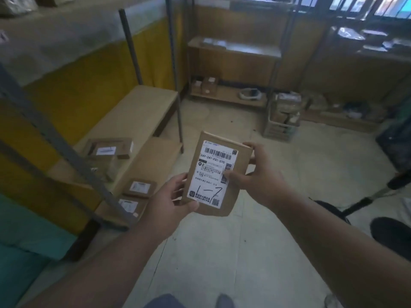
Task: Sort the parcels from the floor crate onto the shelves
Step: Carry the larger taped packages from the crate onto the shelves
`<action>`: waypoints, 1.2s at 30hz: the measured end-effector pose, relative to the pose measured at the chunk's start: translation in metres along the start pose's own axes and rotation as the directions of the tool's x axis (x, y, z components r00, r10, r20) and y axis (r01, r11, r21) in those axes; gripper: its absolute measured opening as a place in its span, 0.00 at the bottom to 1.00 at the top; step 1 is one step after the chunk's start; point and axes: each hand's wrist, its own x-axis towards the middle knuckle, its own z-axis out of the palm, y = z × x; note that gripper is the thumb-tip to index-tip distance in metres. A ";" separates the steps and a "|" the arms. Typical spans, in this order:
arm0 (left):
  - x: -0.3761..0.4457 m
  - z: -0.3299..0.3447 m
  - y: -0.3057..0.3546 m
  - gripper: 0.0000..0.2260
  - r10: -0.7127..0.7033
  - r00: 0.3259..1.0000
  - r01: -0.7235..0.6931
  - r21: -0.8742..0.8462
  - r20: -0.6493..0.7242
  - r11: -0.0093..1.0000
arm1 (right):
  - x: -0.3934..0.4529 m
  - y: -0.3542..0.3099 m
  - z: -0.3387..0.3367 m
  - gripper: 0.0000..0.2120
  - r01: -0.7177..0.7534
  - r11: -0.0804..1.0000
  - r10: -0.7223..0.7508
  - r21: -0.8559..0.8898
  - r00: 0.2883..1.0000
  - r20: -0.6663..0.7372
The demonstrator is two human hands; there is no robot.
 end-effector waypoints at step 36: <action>0.423 -0.143 -0.036 0.20 -0.483 0.268 0.392 -0.363 -0.834 0.845 | 0.603 -0.145 0.356 0.36 0.577 0.814 -0.156 -0.068 0.331 0.931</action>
